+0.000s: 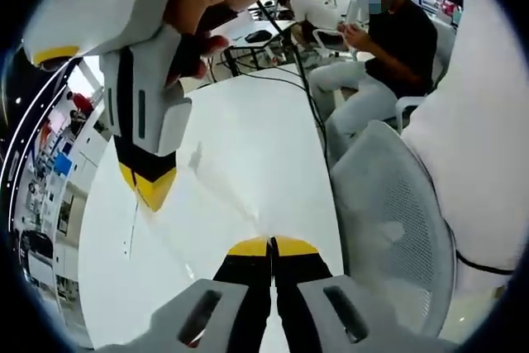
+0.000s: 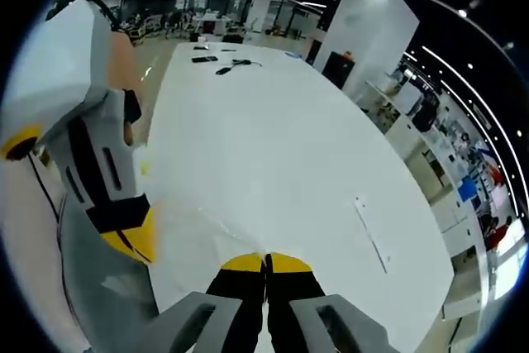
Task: Arrange the food packaging bags into a neat stack by flattening each bag and aligning their edges.
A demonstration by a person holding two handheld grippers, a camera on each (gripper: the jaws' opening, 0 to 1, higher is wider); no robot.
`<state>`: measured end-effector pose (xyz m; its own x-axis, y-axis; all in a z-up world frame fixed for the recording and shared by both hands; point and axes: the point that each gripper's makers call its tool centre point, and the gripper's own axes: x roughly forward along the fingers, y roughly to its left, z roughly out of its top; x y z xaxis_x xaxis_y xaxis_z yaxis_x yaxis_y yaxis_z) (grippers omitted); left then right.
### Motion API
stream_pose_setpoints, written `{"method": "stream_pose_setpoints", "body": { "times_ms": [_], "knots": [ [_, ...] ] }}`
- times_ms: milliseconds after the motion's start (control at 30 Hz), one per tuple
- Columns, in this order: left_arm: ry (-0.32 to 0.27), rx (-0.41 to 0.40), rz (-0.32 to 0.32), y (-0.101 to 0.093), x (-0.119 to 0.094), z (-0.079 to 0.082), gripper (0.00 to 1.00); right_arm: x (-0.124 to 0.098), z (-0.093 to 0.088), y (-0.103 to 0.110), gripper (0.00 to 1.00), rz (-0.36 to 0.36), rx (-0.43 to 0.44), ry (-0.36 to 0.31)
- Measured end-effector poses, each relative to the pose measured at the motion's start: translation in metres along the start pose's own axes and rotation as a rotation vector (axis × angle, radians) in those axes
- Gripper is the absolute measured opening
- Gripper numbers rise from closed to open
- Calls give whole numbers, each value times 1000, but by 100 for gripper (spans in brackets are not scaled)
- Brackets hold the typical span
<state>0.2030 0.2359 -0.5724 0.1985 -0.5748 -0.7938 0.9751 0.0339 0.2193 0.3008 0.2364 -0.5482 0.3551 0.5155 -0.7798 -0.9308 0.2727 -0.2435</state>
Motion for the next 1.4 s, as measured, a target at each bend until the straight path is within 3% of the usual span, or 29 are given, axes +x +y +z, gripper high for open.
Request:
{"method": "stream_pose_setpoints", "body": {
  "times_ms": [1000,1400],
  "knots": [
    [-11,31,-8,-7,-2,15,0,-9,0,-8,0,-36,-20,-7],
    [-22,32,16,-1,-3,14,0,-11,-2,-9,0,-41,-25,1]
  ]
}}
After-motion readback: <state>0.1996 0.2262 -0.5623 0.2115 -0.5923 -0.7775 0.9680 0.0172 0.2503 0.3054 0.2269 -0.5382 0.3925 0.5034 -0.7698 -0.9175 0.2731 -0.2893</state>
